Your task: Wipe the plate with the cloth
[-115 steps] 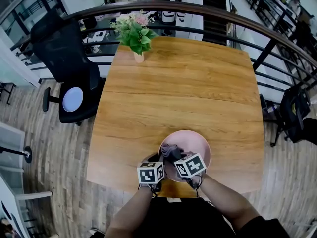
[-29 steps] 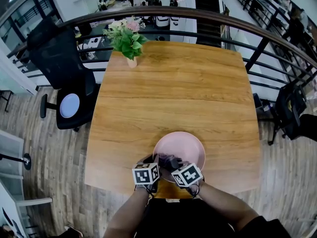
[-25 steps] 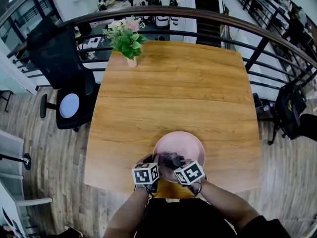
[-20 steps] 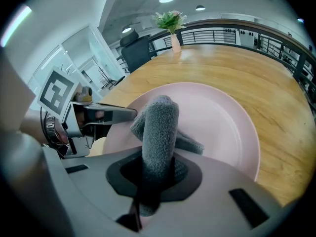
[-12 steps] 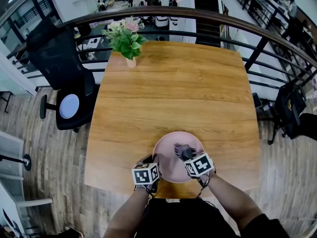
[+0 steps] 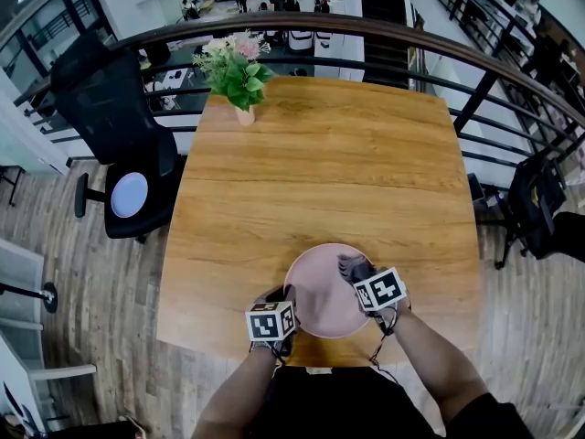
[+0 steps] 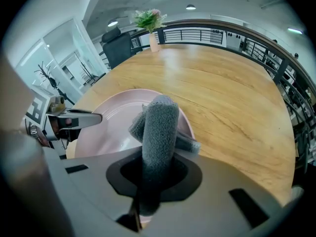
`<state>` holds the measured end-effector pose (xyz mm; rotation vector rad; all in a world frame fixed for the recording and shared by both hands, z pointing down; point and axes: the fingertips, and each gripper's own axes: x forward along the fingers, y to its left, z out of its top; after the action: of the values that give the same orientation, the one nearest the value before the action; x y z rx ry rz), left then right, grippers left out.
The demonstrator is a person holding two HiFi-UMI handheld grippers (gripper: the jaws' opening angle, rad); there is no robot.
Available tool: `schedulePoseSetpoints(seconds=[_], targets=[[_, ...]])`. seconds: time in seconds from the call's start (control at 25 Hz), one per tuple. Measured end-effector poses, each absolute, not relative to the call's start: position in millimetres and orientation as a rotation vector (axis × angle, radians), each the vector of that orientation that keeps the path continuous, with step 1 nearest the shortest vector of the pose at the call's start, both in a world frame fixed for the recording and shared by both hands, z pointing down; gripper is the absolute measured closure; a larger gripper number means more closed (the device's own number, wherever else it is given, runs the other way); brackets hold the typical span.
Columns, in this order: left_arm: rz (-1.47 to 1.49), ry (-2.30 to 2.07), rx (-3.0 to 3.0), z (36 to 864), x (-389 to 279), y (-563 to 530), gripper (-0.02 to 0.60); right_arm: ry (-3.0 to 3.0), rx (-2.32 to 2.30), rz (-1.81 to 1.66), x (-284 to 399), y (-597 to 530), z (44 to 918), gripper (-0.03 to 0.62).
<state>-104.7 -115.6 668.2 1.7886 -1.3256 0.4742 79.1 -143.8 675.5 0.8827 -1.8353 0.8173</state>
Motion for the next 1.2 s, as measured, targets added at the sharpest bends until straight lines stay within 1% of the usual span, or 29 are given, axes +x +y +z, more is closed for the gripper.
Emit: schedulePoseSetpoints(seconds=[0.56,0.88,1.2], targets=[[0.497,-1.326,1.808,669,-103,-116,0.532,-1.908,1.085,0.77,83,-164,656,0.54],[0.5,-1.329,1.803,667,-102,-115,0.532,-1.991,1.022,0.83,59,-144,643,0.54],[0.503,-1.335,1.803,668,-103,-116,0.531,-2.047,0.864,0.946,12,-98,644,0.54]])
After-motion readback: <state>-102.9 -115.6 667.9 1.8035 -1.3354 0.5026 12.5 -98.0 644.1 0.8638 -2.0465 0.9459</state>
